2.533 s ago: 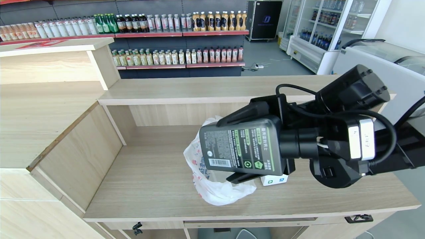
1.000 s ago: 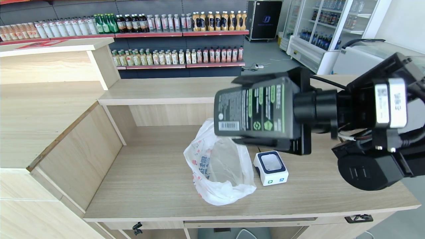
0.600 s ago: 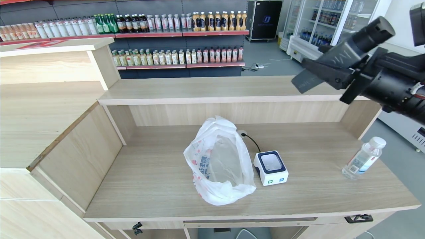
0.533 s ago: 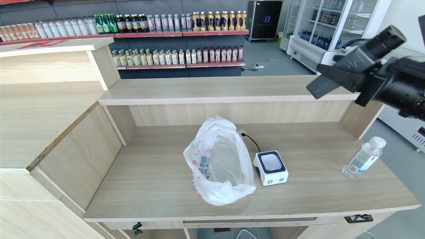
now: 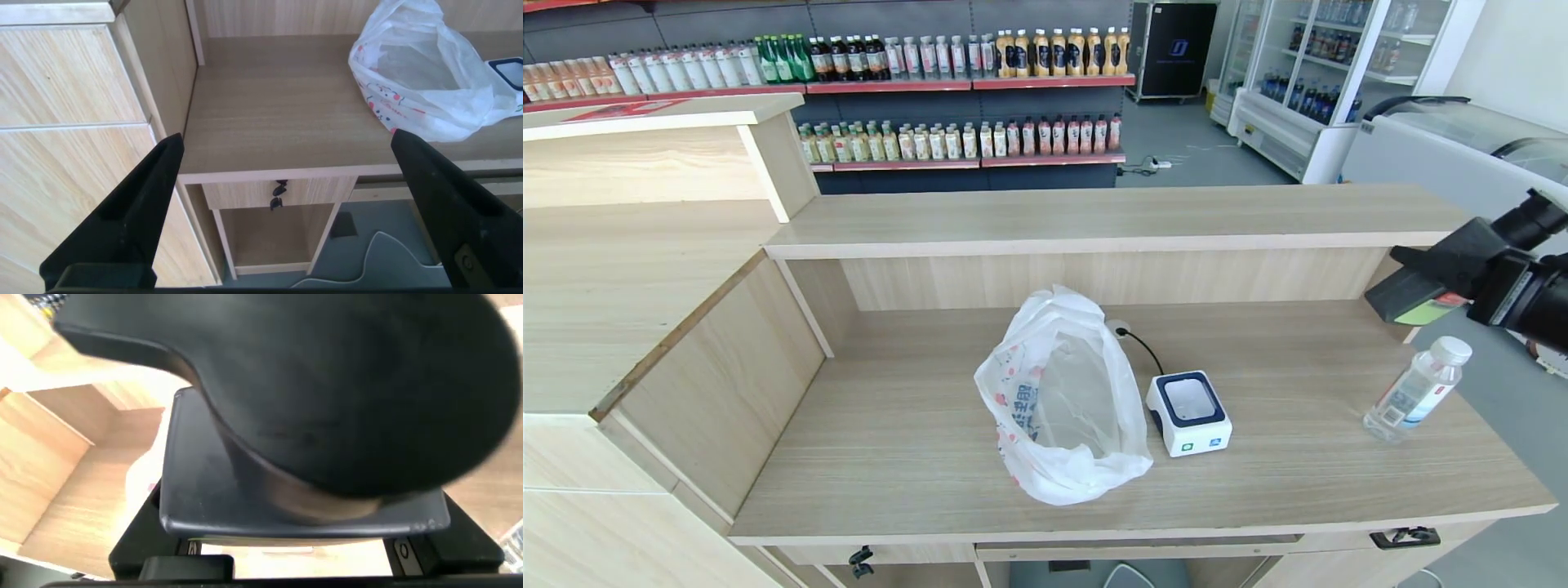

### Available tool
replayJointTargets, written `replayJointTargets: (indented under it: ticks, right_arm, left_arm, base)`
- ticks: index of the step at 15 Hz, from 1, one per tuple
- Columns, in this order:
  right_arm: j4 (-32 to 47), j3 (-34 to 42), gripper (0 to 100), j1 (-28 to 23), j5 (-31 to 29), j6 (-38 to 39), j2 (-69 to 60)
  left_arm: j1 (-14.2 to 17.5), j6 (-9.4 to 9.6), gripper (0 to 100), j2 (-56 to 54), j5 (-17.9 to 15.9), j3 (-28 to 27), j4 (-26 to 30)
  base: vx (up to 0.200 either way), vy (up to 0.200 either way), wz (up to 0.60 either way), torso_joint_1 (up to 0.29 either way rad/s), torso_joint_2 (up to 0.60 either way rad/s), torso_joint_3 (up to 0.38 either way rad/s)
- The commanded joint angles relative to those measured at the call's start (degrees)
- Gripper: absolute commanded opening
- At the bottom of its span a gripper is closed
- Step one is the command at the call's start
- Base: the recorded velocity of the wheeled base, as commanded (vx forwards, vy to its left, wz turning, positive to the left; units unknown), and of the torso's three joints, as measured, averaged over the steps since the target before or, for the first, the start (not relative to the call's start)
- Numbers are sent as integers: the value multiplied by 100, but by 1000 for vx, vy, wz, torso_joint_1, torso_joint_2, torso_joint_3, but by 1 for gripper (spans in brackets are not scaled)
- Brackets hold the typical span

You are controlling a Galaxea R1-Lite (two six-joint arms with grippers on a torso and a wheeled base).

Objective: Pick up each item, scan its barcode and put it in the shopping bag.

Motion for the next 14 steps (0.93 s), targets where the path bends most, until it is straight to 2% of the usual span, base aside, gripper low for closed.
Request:
replayJointTargets:
  ticks: [1,5,7,9,12,14]
  right_arm:
    - [-18,71,0,-178,-12,-113,467]
    - [114,362,0,-494,-30,-878,537]
    - [650,326,0,-521,-30,-1027,414]
    - [852,326,0,-521,-30,-1150,397]
    - [949,256,0,-512,-399,-1599,388]
    - [1652,-87,0,-486,-461,-1625,335]
  left_arm:
    - [0,0,100,0,-1,0,0]
    - [0,0,100,9,-1,0,0]
    - [9,0,100,0,-1,0,0]
    - [0,0,100,0,-1,0,0]
    - [0,0,100,0,-1,0,0]
    - [0,0,100,0,-1,0,0]
  base:
    - [0,0,0,0,0,0]
    - [0,0,0,0,0,0]
    - [0,0,0,0,0,0]
    - [0,0,0,0,0,0]
    - [0,0,0,0,0,0]
    - [0,0,600,5,2,5]
